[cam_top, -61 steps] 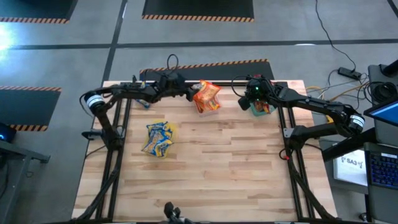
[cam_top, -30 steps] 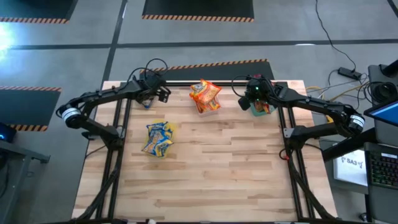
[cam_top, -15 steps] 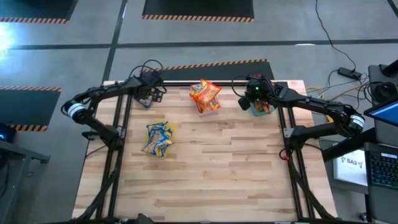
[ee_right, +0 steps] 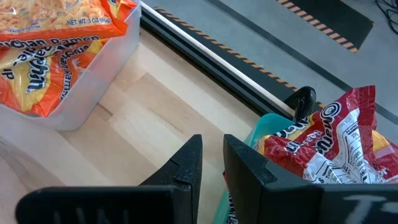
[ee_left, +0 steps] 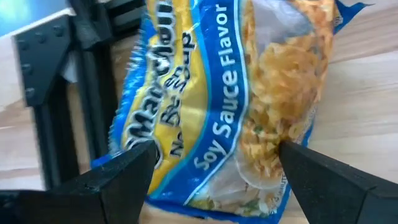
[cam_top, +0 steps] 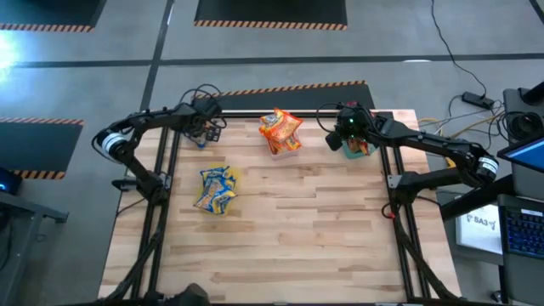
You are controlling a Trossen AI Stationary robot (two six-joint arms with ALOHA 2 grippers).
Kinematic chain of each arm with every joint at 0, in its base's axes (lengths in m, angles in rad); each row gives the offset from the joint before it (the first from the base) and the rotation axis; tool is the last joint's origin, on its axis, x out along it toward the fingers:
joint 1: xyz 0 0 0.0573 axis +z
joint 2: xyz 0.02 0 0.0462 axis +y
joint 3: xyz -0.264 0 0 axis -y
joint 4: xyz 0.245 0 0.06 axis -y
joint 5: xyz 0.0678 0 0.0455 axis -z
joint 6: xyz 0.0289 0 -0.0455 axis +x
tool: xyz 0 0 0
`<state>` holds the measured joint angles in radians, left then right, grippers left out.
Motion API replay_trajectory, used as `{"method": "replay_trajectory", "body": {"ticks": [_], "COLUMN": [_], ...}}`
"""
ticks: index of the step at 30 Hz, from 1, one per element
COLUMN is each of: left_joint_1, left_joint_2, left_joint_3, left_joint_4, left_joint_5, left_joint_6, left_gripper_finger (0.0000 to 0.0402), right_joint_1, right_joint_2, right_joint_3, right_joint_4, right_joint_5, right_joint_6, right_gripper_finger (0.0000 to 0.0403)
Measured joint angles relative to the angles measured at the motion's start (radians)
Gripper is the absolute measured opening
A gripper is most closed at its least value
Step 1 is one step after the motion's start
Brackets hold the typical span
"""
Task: Sort Maruchan noodles
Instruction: Put the blue noodle pack into the yellow bin
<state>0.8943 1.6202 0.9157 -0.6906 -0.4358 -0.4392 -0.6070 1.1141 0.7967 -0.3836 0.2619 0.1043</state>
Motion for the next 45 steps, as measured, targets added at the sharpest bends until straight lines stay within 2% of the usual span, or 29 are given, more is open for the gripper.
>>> {"method": "replay_trajectory", "body": {"ticks": [9, 13, 17, 22, 25, 31, 35, 37, 41, 45], "left_joint_1": [0.012, 0.012, 0.000, -0.064, -0.108, -0.145, -0.144, -0.136, -0.114, -0.086], "left_joint_2": [0.023, 0.036, 0.044, 0.030, 0.014, -0.068, -0.129, -0.134, -0.119, -0.087], "left_joint_3": [0.005, 0.005, 0.007, 0.004, 0.003, 0.003, 0.003, 0.003, 0.003, 0.002], "left_joint_4": [0.016, 0.015, 0.019, 0.070, 0.126, 0.178, 0.140, 0.116, 0.098, 0.110], "left_joint_5": [0.065, 0.159, 0.295, 0.484, 0.552, 0.537, 0.382, 0.338, 0.344, 0.427], "left_joint_6": [0.030, 0.032, 0.043, 0.078, 0.090, 0.070, 0.043, 0.024, 0.003, -0.003], "left_gripper_finger": [0.0327, 0.0320, 0.0311, 0.0310, 0.0310, 0.0310, 0.0310, 0.0310, 0.0310, 0.0310], "right_joint_1": [0.000, 0.000, 0.000, 0.000, 0.000, 0.000, 0.000, 0.000, 0.000, 0.000], "right_joint_2": [0.000, 0.000, 0.000, 0.000, 0.000, 0.000, 0.000, 0.000, 0.000, 0.000], "right_joint_3": [0.000, 0.000, 0.000, 0.000, 0.000, 0.000, 0.000, 0.000, 0.000, 0.000], "right_joint_4": [0.000, 0.000, 0.000, 0.000, 0.000, 0.000, 0.000, 0.000, 0.000, 0.000], "right_joint_5": [0.000, 0.000, 0.000, 0.000, 0.000, 0.000, 0.000, 0.000, 0.000, 0.000], "right_joint_6": [0.000, 0.000, 0.000, 0.000, 0.000, 0.000, 0.000, 0.000, 0.000, 0.000], "right_gripper_finger": [0.0057, 0.0057, 0.0057, 0.0057, 0.0057, 0.0057, 0.0057, 0.0057, 0.0057, 0.0057]}}
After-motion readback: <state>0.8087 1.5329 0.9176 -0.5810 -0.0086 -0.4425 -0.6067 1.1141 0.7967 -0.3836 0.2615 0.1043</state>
